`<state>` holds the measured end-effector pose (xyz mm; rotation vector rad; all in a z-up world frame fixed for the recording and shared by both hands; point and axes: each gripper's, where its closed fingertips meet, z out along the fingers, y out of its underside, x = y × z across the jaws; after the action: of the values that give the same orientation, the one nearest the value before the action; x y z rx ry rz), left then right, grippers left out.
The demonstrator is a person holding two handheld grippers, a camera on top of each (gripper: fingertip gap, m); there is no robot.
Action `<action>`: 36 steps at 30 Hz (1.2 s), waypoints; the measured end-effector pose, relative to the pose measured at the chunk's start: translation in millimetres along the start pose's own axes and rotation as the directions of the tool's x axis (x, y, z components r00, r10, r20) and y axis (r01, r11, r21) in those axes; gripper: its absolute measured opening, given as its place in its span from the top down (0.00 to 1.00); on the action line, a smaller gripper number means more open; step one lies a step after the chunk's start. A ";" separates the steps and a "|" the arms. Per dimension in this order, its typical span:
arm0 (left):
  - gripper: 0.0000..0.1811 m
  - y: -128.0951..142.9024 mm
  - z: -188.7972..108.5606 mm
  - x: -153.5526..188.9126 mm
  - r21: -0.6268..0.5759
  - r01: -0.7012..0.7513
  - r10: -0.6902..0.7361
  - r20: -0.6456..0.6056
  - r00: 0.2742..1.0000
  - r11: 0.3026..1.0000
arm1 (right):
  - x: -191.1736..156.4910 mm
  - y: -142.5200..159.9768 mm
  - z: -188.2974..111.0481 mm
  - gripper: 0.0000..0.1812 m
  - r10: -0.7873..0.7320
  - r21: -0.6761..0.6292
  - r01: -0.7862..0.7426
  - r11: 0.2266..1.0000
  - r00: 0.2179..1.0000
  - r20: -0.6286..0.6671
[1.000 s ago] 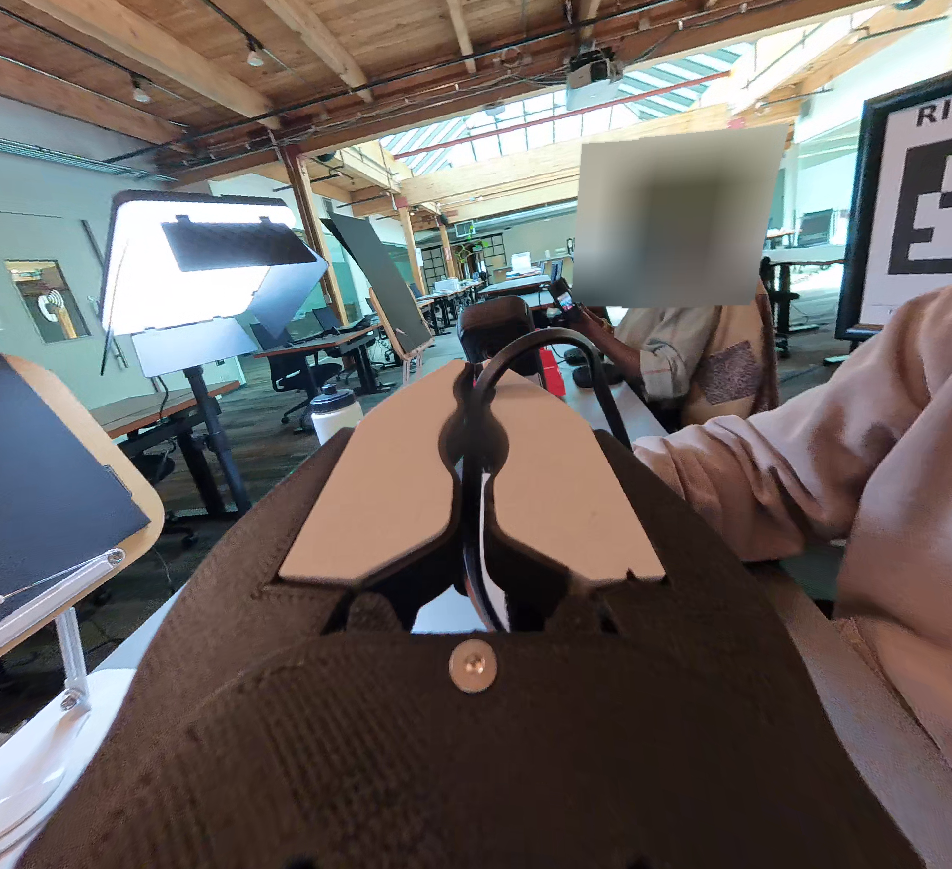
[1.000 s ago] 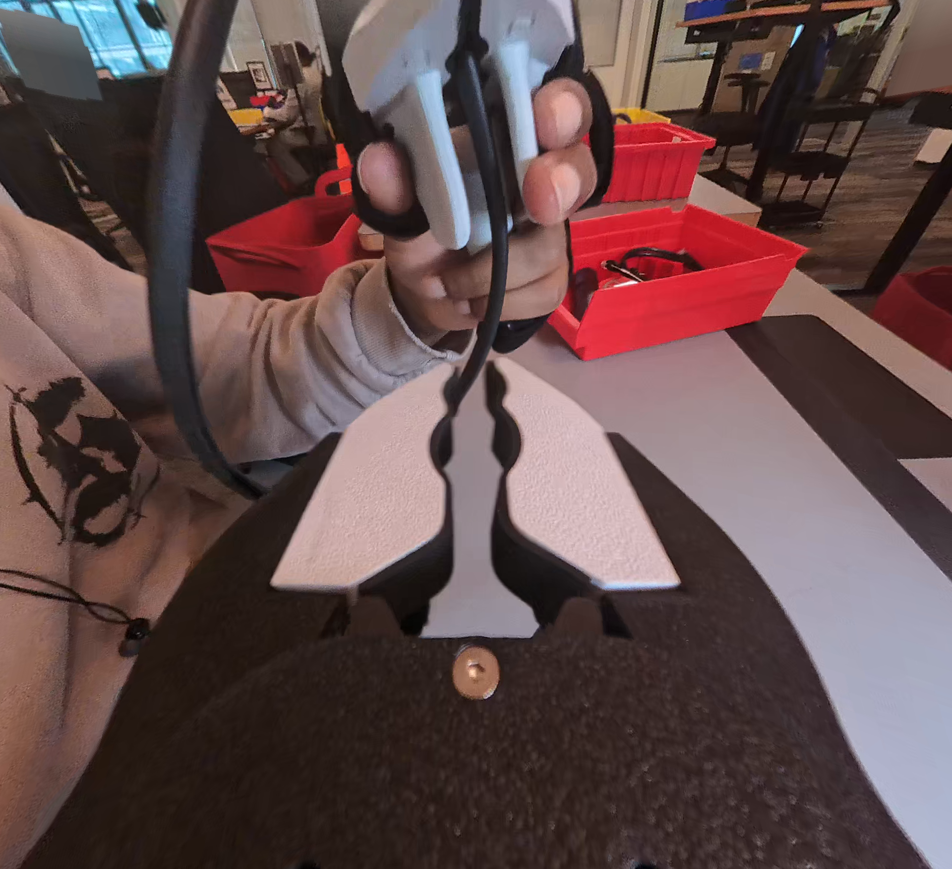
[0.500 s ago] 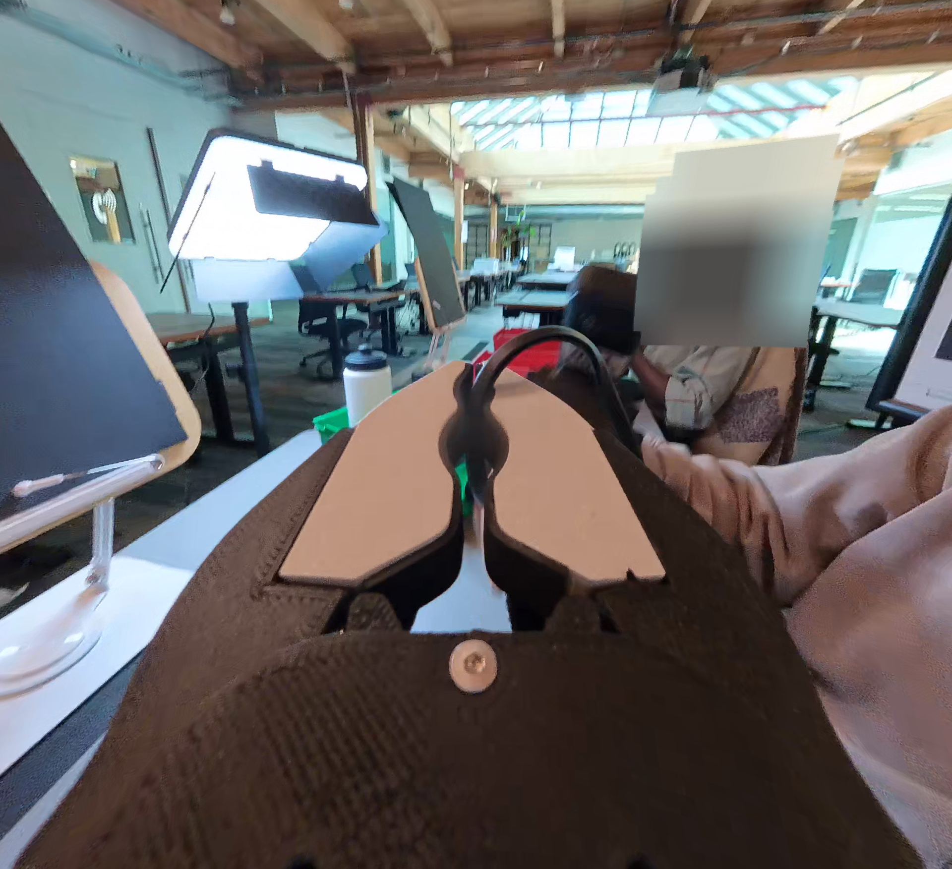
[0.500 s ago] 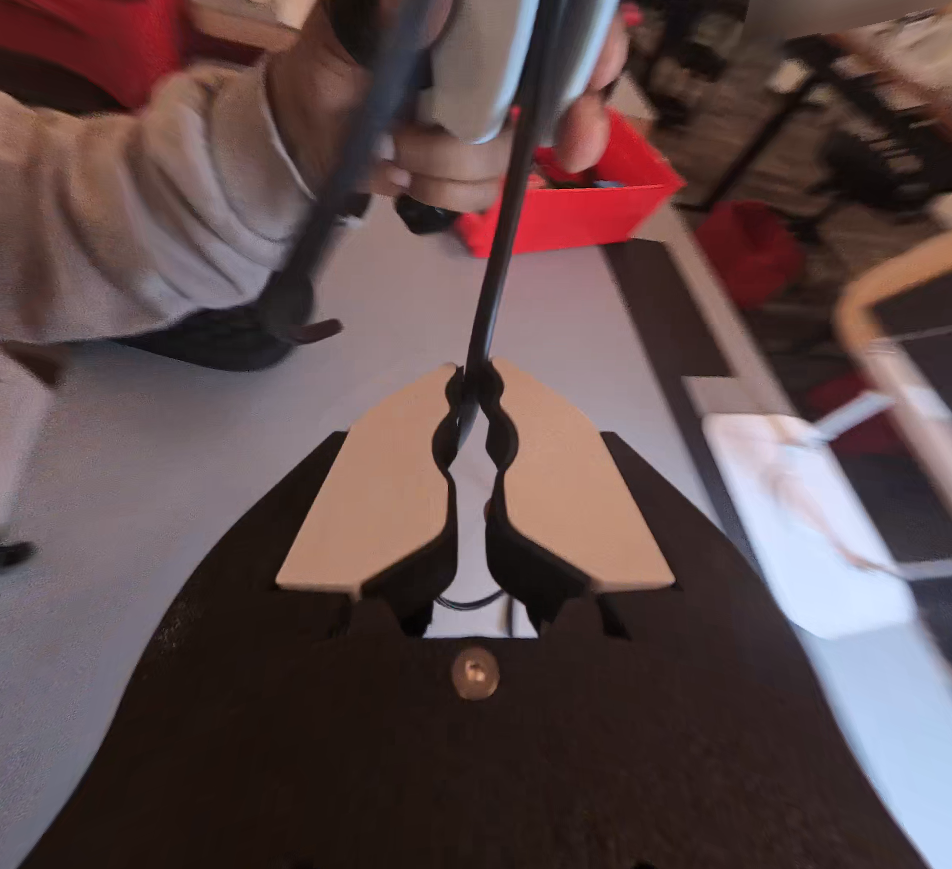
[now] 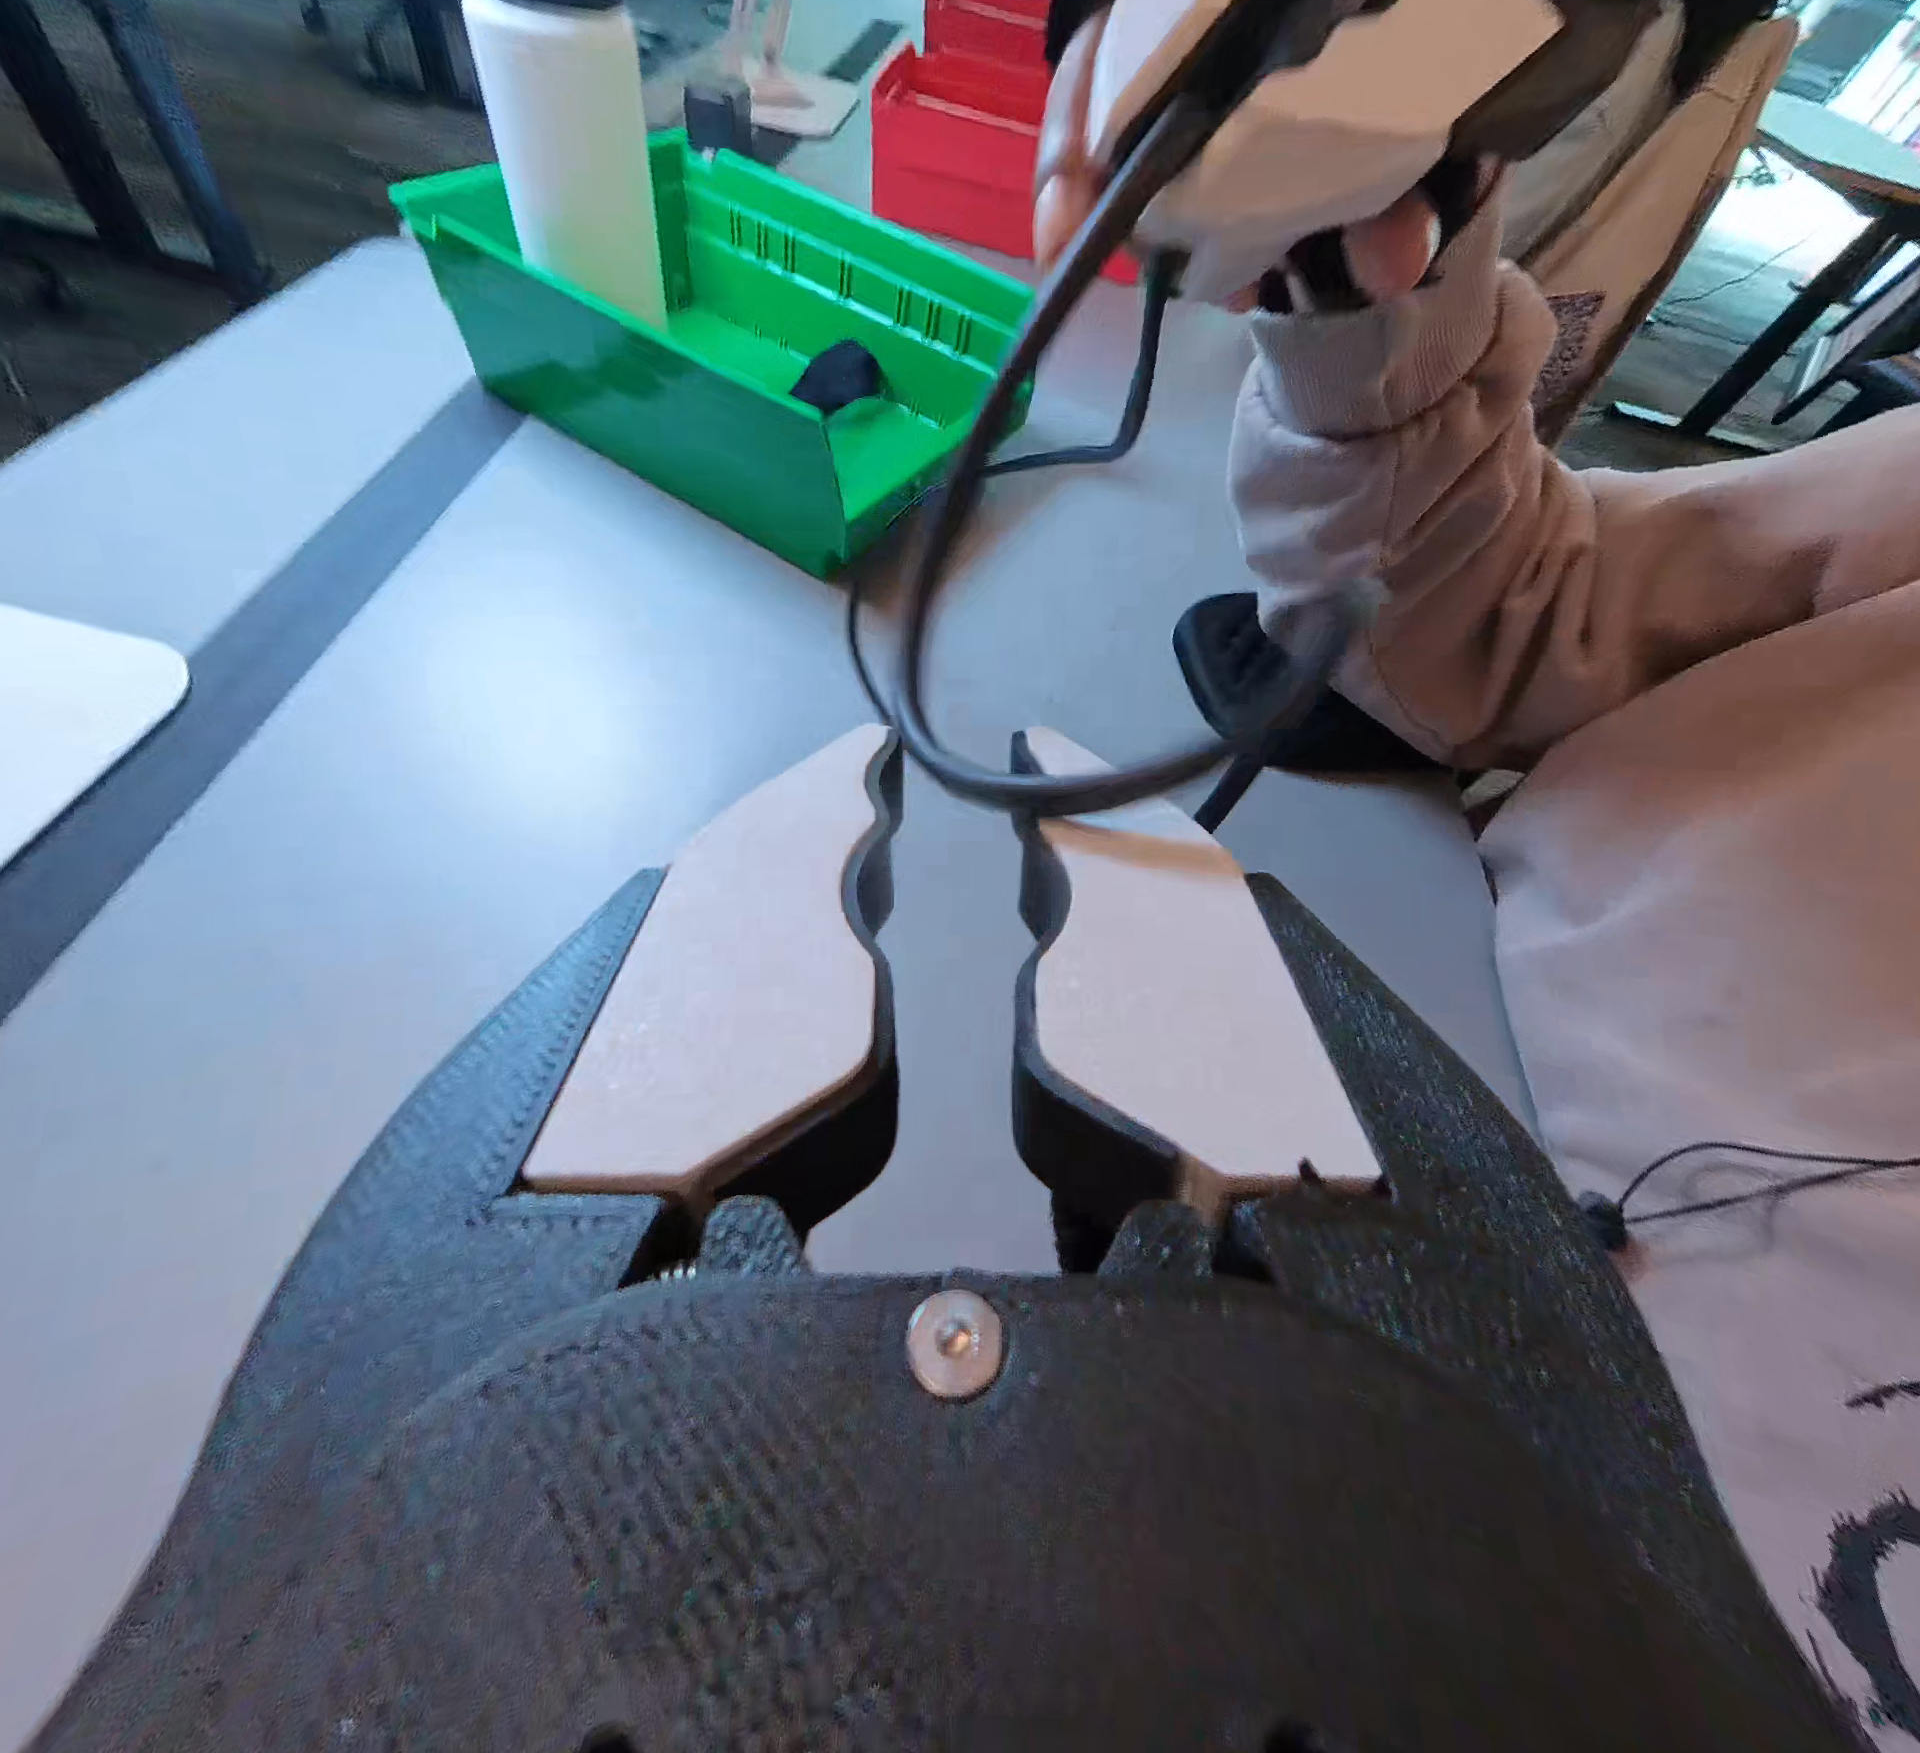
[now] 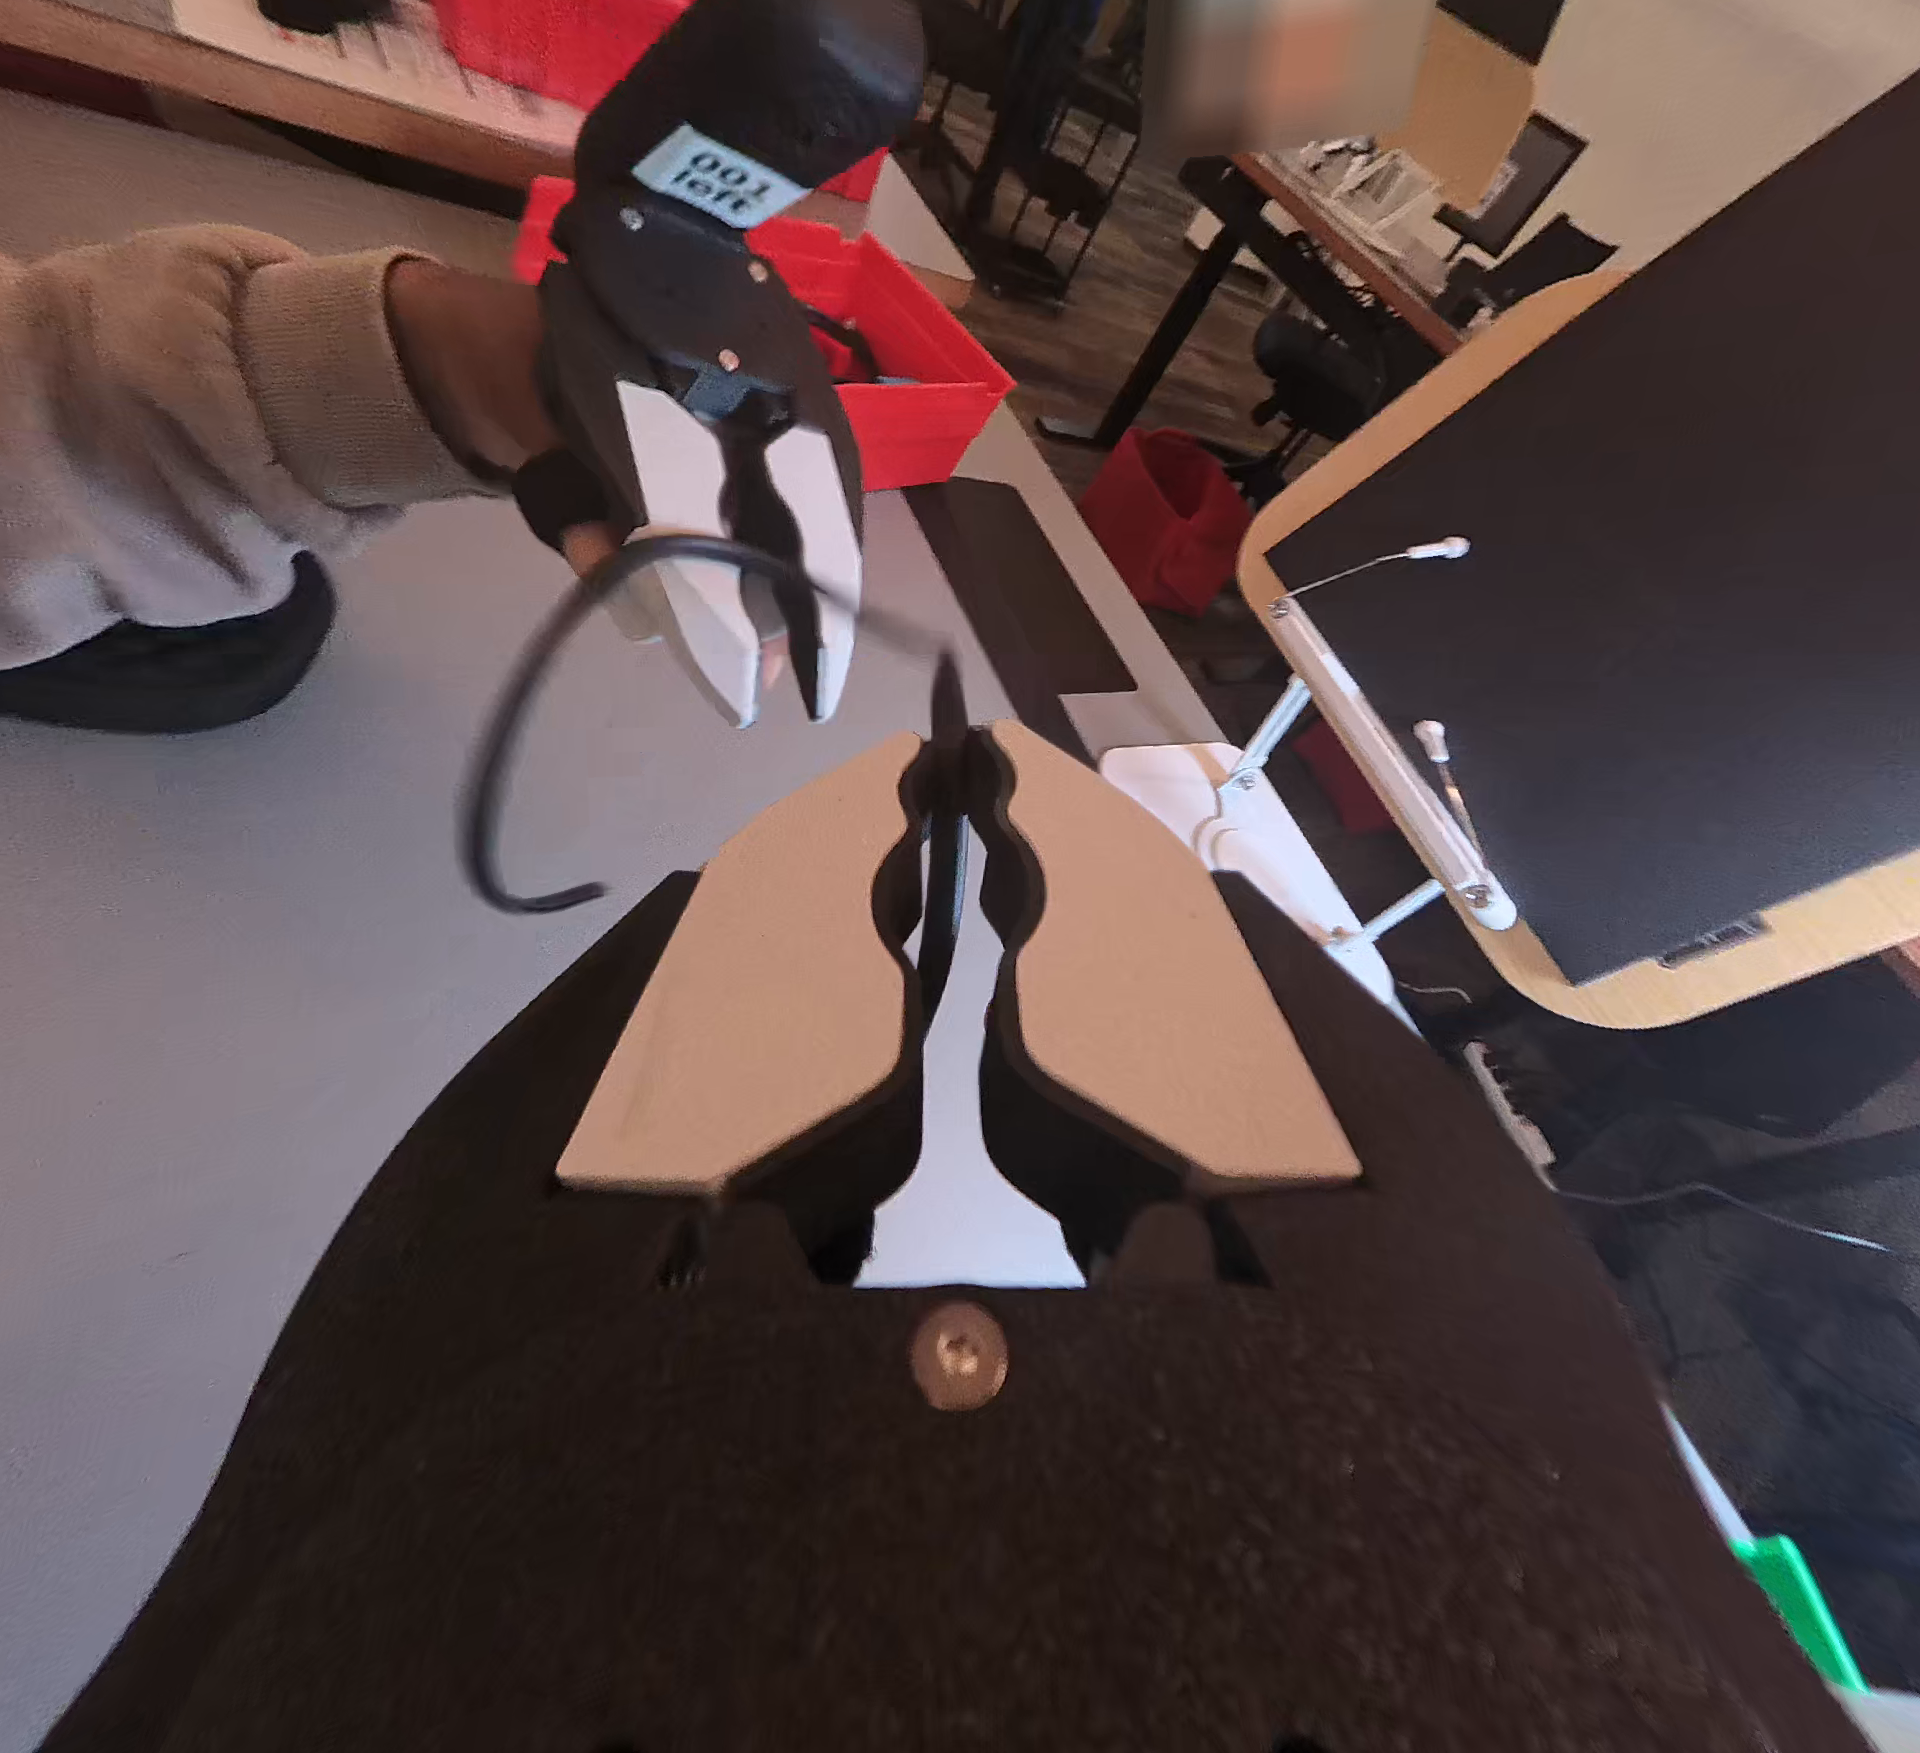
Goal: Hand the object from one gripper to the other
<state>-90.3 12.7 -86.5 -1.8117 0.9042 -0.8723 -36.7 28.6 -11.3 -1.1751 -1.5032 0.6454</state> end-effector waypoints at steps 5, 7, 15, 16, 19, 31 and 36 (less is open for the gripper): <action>0.89 1.0 -43.4 -47.7 0.037 0.018 -0.027 0.233 0.972 0.999 | 25.3 -15.0 -13.9 0.97 0.017 0.109 0.000 0.994 0.988 -0.156; 0.88 -21.0 -66.1 -51.0 0.142 -0.023 -0.024 0.322 0.947 0.990 | 32.8 -13.5 -16.1 0.97 0.048 0.101 -0.029 0.994 0.979 -0.200; 0.65 -81.0 -31.4 19.0 0.241 -0.346 0.192 0.494 0.848 0.907 | 53.6 -8.9 -13.7 0.97 0.258 0.159 -0.219 0.963 0.918 -0.300; 0.59 -75.3 -15.1 18.9 0.157 -0.402 0.260 0.547 0.796 0.902 | 48.7 -9.4 -10.0 0.97 0.259 0.152 -0.224 0.963 0.923 -0.283; 0.46 -49.6 28.9 10.1 -0.031 -0.454 0.381 0.597 0.706 0.890 | 31.2 -15.7 0.0 0.97 0.240 0.134 -0.212 0.968 0.939 -0.246; 0.61 2.4 109.4 35.2 -0.023 -0.325 0.306 0.406 0.861 0.946 | -3.9 -28.3 22.6 0.97 0.282 0.160 -0.262 0.952 0.952 -0.121; 0.90 -6.8 89.3 20.7 -0.079 -0.455 0.425 0.522 0.739 0.887 | 3.5 -34.3 10.1 0.97 0.326 0.202 -0.301 0.932 0.940 -0.098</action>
<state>-3.1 33.2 -107.0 -1.5645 0.8755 -0.0734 -57.4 21.1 17.0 -1.2988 -1.1280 0.8864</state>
